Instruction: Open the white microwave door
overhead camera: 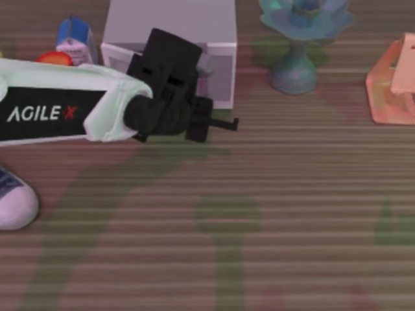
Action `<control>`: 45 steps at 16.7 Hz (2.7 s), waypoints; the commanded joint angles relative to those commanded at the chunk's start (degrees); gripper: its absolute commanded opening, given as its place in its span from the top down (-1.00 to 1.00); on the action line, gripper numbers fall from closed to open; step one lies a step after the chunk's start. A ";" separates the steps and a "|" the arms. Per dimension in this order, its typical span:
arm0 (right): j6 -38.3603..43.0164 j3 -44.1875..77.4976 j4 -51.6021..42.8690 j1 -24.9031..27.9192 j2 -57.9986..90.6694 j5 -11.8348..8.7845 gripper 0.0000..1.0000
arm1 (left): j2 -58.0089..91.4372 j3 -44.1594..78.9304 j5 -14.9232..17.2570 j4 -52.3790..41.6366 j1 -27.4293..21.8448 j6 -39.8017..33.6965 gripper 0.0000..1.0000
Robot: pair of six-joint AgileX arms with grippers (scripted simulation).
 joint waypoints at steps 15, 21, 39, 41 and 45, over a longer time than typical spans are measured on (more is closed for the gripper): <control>0.00 0.00 0.00 0.00 0.00 0.00 -1.00 | -2.03 -2.90 2.99 1.24 1.11 3.54 1.00; 0.00 0.00 0.00 0.00 0.00 0.00 -1.00 | -2.03 -2.90 2.99 1.24 1.11 3.54 1.00; 0.00 0.00 0.00 0.00 0.00 0.00 -1.00 | -2.01 -2.79 3.53 1.23 0.73 3.37 1.00; 0.00 0.00 0.00 0.00 0.00 0.00 -1.00 | -2.50 -3.58 4.19 1.42 1.14 4.42 1.00; 0.00 0.00 0.00 0.00 0.00 0.00 -1.00 | -3.73 -5.07 5.76 2.06 2.13 6.63 1.00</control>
